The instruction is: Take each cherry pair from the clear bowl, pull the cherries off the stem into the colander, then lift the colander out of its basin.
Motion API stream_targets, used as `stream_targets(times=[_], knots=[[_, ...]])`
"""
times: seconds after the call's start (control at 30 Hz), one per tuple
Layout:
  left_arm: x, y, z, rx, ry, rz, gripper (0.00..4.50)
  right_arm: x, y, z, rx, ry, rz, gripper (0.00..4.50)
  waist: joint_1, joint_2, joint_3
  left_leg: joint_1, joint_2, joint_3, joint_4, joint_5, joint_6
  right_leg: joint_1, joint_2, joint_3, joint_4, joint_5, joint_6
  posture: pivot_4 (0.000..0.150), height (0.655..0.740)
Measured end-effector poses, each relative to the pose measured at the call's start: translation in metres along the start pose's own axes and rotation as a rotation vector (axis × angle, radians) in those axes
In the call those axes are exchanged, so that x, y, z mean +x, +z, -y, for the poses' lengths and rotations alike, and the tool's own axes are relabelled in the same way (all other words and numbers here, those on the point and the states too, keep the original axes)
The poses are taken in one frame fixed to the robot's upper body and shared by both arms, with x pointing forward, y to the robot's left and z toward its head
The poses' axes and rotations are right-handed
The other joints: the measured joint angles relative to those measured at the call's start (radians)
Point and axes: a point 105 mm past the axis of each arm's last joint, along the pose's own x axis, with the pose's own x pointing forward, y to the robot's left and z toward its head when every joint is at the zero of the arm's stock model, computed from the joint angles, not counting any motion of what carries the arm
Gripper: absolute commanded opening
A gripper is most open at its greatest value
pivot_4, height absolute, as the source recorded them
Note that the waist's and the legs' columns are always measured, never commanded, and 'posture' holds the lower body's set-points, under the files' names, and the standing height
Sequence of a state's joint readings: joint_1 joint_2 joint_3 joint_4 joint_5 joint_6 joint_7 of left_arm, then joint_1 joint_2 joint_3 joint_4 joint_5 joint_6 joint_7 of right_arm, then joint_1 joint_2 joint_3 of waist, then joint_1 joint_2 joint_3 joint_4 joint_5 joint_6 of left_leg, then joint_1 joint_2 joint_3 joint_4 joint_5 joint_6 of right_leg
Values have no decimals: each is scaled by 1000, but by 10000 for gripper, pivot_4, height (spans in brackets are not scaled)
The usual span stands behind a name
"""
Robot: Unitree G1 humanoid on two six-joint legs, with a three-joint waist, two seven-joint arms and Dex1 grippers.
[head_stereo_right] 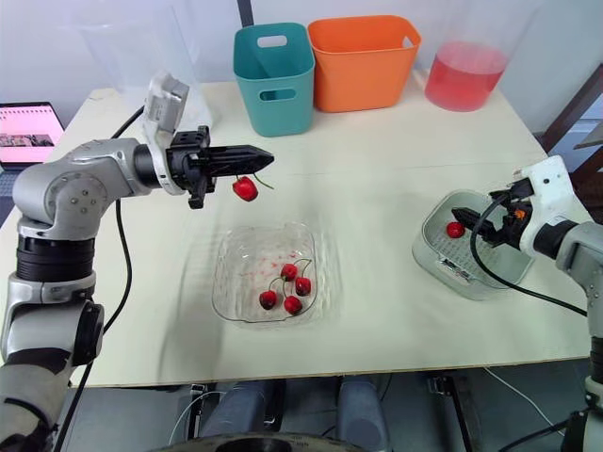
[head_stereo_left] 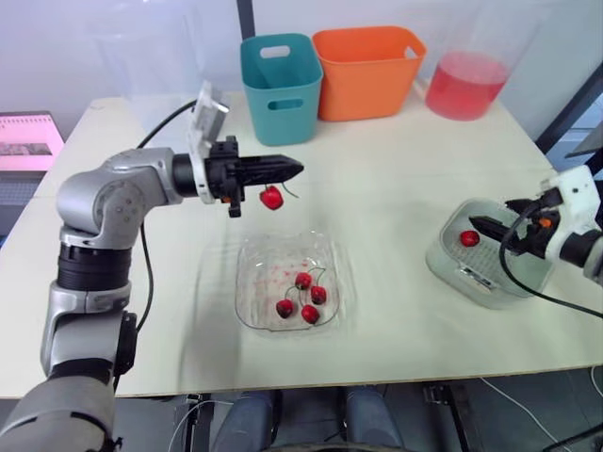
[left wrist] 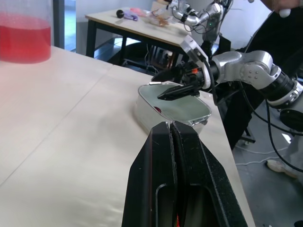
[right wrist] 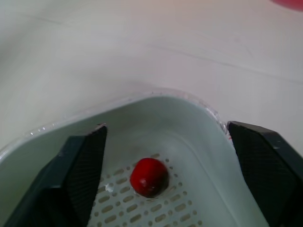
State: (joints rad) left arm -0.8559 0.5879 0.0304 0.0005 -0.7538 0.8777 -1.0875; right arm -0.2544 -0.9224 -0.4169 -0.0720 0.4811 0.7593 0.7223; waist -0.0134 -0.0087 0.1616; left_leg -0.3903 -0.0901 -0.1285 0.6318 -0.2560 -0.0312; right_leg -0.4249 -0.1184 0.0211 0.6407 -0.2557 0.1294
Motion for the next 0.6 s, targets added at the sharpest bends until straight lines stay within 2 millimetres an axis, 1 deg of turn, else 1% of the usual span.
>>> stream_targets(times=[0.03, 0.1, 0.13, 0.17, 0.2, 0.23, 0.27, 0.3, 0.33, 0.4, 0.43, 0.5, 0.57, 0.6], knots=[[-1, 0, -1, 0, 3, 3, 0, 0, 7, 0, 9, 5, 25, 40393, -1, 0, 0, 0, 0, 0, 0, 0, 0, 0, 0, 0, 0, 0, 0, 1500, 7400], [-3, 1, -3, -1, 12, 8, 0, -2, 31, -4, 56, 42, 101, 40393, -3, 0, 0, 0, 0, 0, 0, 0, 0, 0, 0, 0, 0, 0, 0, 1500, 7400], [-5, 2, -4, -1, 16, 8, 0, -1, 46, -14, 80, 96, 147, 40393, -5, 0, 0, 0, 1, -1, 0, 0, 0, 0, 1, 0, 0, 0, 0, 1500, 7400], [-7, 5, -5, 1, 18, 16, 0, 0, 65, -34, 101, 195, 207, 42817, -9, 0, 0, 0, 2, -1, 0, 0, 0, 0, 2, 0, 0, 0, 0, 1500, 7400], [-6, 9, -5, 9, 12, 21, 0, 1, 77, -53, 102, 280, 245, 42817, -10, 0, 0, 0, 2, -2, 0, 0, 0, 0, 2, -1, -1, 0, 0, 1500, 7400], [-6, 16, -4, 19, 0, 42, 0, 3, 92, -83, 110, 416, 290, 42817, -10, 0, 0, 0, 2, -2, -1, 0, 0, 0, 2, -1, -1, 0, 0, 1500, 7400], [-6, 21, -2, 28, -11, 62, 0, 6, 99, -106, 124, 522, 314, 42817, -9, 0, 0, 0, 2, -3, -1, 0, 0, 0, 2, -2, -1, 0, 0, 1500, 7400], [-3, 25, -1, 37, -26, 84, 0, 13, 100, -142, 160, 671, 315, 42817, -6, 0, 0, 0, 1, -4, 0, 0, 0, 1, 1, -2, -1, 0, 0, 1500, 7400], [-3, 25, -1, 36, -29, 87, 0, 15, 98, -149, 168, 699, 305, 42817, -3, 0, 0, 0, 1, -4, 0, 0, 0, 1, 1, -2, -1, 0, 0, 1500, 7400], [-4, 22, -3, 23, -26, 92, 0, 25, 89, -172, 209, 773, 262, 42817, 6, -1, 0, -2, -1, -5, 1, 0, -1, 1, -1, -2, -1, 0, 0, 1500, 7400], [-6, 19, -5, 14, -19, 92, 0, 31, 89, -183, 228, 800, 254, 42817, 5, -1, 0, -2, -2, -5, 2, 0, -1, 1, -1, -2, -2, 0, 0, 1500, 7400], [-2, 17, -5, 5, -31, 95, 0, 38, 98, -207, 251, 868, 271, 42817, 1, -1, 0, -2, -2, -6, 2, 0, -1, 1, -1, -2, -1, 0, 0, 1500, 7400], [2, 16, -3, 2, -48, 95, 0, 41, 105, -222, 252, 910, 287, 42817, 0, -1, 0, -2, -2, -7, 2, 0, -1, 1, -1, -2, -1, 0, 0, 1500, 7400], [2, 16, -3, 3, -49, 95, 0, 41, 106, -225, 254, 921, 291, 42817, -1, -1, 0, -2, -1, -7, 1, 0, -1, 1, 0, -3, -1, 0, 0, 1500, 7400]])
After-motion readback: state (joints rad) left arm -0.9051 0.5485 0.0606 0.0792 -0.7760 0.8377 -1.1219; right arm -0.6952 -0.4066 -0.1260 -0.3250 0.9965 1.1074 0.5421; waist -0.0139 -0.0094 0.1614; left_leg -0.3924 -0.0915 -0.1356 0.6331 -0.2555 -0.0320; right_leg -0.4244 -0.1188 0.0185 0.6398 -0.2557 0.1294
